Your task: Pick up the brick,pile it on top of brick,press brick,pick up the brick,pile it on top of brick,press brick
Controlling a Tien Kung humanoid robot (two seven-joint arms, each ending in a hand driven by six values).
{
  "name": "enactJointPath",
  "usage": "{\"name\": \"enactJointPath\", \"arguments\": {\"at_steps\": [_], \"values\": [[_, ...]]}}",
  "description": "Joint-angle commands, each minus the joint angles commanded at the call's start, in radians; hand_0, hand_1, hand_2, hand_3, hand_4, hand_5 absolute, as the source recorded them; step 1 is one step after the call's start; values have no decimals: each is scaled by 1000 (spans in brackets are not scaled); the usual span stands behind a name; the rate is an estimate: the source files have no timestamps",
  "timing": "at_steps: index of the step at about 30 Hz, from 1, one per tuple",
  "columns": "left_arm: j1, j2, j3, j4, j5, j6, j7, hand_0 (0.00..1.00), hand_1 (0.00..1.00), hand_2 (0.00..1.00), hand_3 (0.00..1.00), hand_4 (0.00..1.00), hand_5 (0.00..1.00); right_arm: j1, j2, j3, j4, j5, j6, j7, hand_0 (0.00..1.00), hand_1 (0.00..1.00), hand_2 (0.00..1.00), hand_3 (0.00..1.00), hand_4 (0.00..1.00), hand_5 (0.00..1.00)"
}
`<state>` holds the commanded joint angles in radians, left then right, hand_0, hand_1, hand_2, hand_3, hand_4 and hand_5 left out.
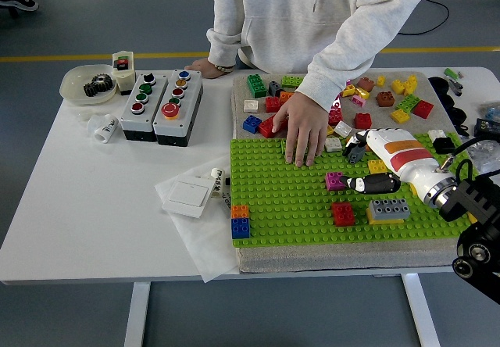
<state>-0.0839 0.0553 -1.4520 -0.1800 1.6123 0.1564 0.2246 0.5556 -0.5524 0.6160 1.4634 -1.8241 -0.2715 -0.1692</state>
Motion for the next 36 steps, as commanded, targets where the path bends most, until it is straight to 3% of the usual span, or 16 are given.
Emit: {"name": "enactJointPath", "arguments": {"at_steps": [11,19,36], "values": [[-2,0,6,0,-7,1,0,775,792,836,623,652,671,72,74,-72,-126,-6,27,8,599,599,603,526,829,309],[-6,1,20,0,-22,1,-1,775,792,836,623,652,671,100,104,-102,-206,-22,42,16,600,601,605,533,827,304],[-14,0,32,0,-33,1,-3,776,791,835,623,653,669,123,127,-115,-264,-11,75,24,612,614,618,538,830,305]]}}
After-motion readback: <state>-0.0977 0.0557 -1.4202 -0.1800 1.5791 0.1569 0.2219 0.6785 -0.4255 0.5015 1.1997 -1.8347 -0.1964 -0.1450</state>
